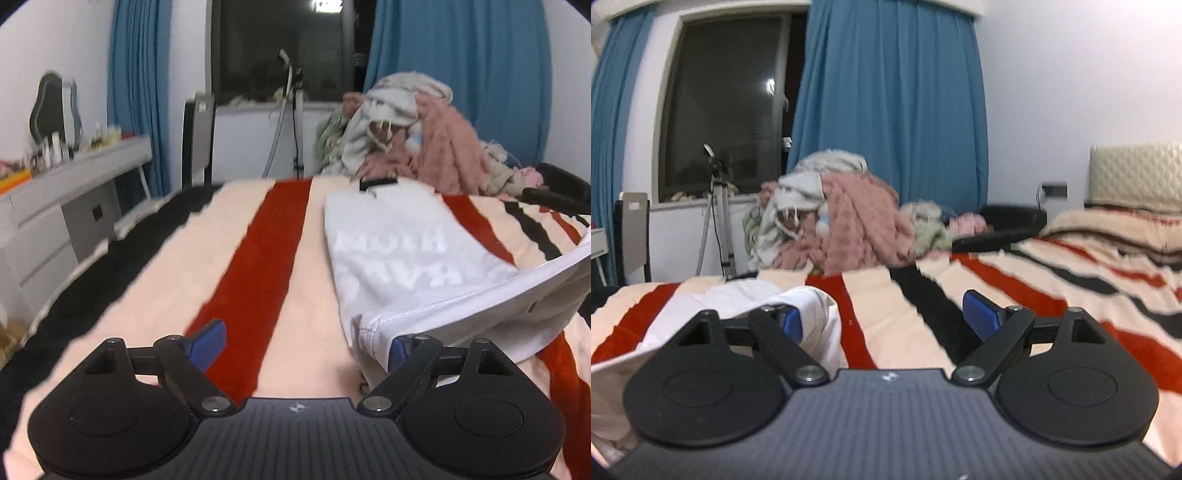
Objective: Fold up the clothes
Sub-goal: 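Lift the white T-shirt high with both tools to let it unfold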
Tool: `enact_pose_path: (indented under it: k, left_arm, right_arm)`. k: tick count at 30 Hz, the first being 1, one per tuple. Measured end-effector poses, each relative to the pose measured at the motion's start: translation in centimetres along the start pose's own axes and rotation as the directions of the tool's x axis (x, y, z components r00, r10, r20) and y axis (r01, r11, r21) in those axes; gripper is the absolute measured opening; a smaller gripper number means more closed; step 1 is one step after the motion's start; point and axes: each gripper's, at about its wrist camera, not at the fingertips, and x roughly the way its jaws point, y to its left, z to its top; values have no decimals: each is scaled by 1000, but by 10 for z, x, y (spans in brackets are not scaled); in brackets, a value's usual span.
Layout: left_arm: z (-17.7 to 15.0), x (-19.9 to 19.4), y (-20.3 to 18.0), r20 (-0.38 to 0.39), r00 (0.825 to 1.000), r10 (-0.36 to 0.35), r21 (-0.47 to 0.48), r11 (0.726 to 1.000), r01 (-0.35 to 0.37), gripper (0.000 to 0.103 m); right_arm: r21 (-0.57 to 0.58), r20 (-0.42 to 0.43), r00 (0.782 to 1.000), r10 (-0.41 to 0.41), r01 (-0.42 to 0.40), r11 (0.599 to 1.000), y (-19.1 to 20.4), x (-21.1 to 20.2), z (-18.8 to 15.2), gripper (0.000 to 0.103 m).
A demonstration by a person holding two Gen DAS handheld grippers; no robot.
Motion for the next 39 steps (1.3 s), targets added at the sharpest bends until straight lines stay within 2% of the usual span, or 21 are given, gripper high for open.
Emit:
enact_pose_path:
  k: [3, 6, 9, 11, 15, 20, 27, 28, 31, 36, 39]
  left_arm:
    - [-3, 12, 10, -15, 1000, 10, -49, 999, -11, 88]
    - [-2, 14, 23, -12, 1000, 6, -128, 992, -8, 88]
    - [0, 16, 36, -7, 1000, 1, -200, 980, -3, 89]
    - [0, 5, 36, 12, 1000, -8, -193, 981, 10, 90]
    - [-2, -29, 36, 99, 995, -20, -197, 980, 39, 90]
    - [-9, -83, 48, 239, 971, -8, -264, 962, 73, 90]
    - [-17, -142, 70, 314, 949, 18, -386, 916, 110, 90]
    - [-14, -155, 73, 334, 942, 24, -392, 913, 116, 90]
    - [2, -203, 77, 429, 902, 54, -374, 919, 123, 90]
    - [51, -287, 82, 580, 812, 66, -328, 931, 158, 90]
    - [95, -336, 86, 634, 770, 64, -314, 932, 181, 90]
  right_arm:
    - [-45, 25, 1000, -6, 7, 999, 5, -2, -4, 86]
    - [-88, -10, 1000, -23, 22, 996, 10, -1, -14, 86]
    - [-86, -59, 998, -26, 21, 996, 11, -1, -21, 86]
    - [-63, -47, 998, -40, 37, 997, 8, -9, -21, 86]
    - [-19, 32, 998, -62, 62, 998, 1, -35, -13, 86]
    - [57, 105, 992, -76, 70, 996, -4, -71, 6, 86]
    - [56, 196, 980, -28, 17, 998, -2, -125, 47, 86]
    - [47, 212, 977, -17, 8, 999, -4, -133, 57, 86]
    - [33, 265, 964, 15, -24, 999, -8, -158, 94, 86]
    - [76, 356, 933, 50, -82, 994, -22, -197, 179, 87]
    - [73, 399, 914, 69, -107, 992, -28, -215, 233, 87]
